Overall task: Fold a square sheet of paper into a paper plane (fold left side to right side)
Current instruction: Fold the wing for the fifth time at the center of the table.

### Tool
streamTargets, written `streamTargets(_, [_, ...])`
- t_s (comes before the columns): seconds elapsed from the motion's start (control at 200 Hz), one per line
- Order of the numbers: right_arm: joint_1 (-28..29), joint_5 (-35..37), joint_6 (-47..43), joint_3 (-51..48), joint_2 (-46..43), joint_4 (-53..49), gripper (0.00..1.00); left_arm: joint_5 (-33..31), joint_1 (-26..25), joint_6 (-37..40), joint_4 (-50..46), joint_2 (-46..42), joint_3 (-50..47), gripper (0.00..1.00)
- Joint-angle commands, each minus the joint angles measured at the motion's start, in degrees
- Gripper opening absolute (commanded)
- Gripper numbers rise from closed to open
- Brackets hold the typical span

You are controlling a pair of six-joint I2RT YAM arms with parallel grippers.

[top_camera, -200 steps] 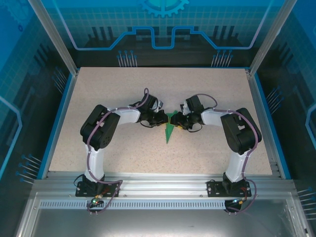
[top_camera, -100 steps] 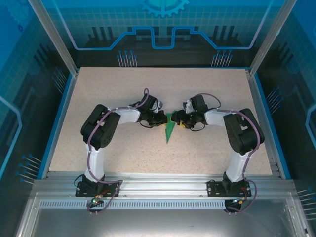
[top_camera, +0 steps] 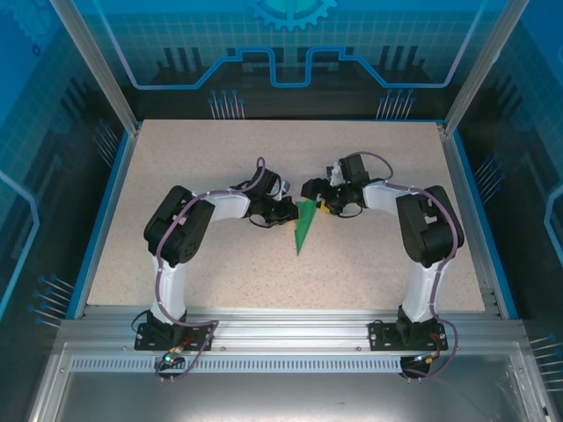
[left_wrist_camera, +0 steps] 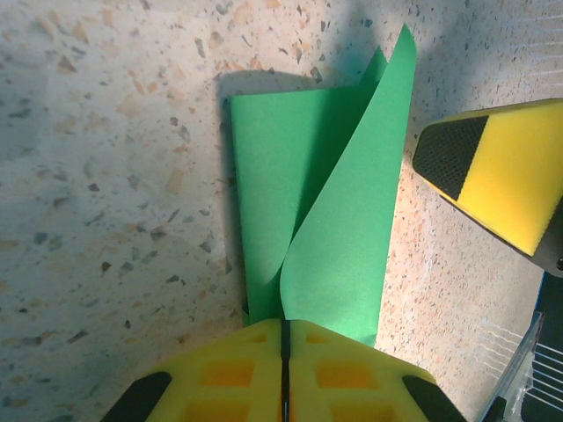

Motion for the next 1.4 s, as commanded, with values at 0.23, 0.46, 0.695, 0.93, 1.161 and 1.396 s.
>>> streamTargets(0.23, [0.28, 1.14, -0.08, 5.00, 3.80, -6.51, 0.82, 0.31, 0.67, 0.71, -1.12, 0.02, 1.46, 0.10])
streamTargets(0.46, [1.14, 2.61, -2.30, 8.14, 5.85, -11.77, 0.83, 0.74, 0.68, 1.46, -1.23, 0.12, 2.12, 0.10])
streamTargets(0.695, [1.48, 3.86, -2.46, 9.42, 7.76, -15.84, 0.83, 0.70, 0.67, 2.40, -2.19, 0.50, 3.11, 0.10])
streamTargets(0.93, [1.86, 3.99, -2.61, 9.32, 7.96, -16.02, 0.83, 0.37, 0.63, 2.69, -2.81, 1.39, 3.63, 0.10])
streamTargets(1.161, [2.04, 3.71, -2.81, 9.41, 7.95, -16.02, 0.84, 0.42, 0.64, 2.54, -2.88, 2.66, 3.91, 0.10])
streamTargets(1.396, [2.04, 3.09, -3.07, 9.67, 7.46, -15.71, 0.85, -0.19, 0.64, 2.44, -3.05, 4.24, 3.90, 0.10])
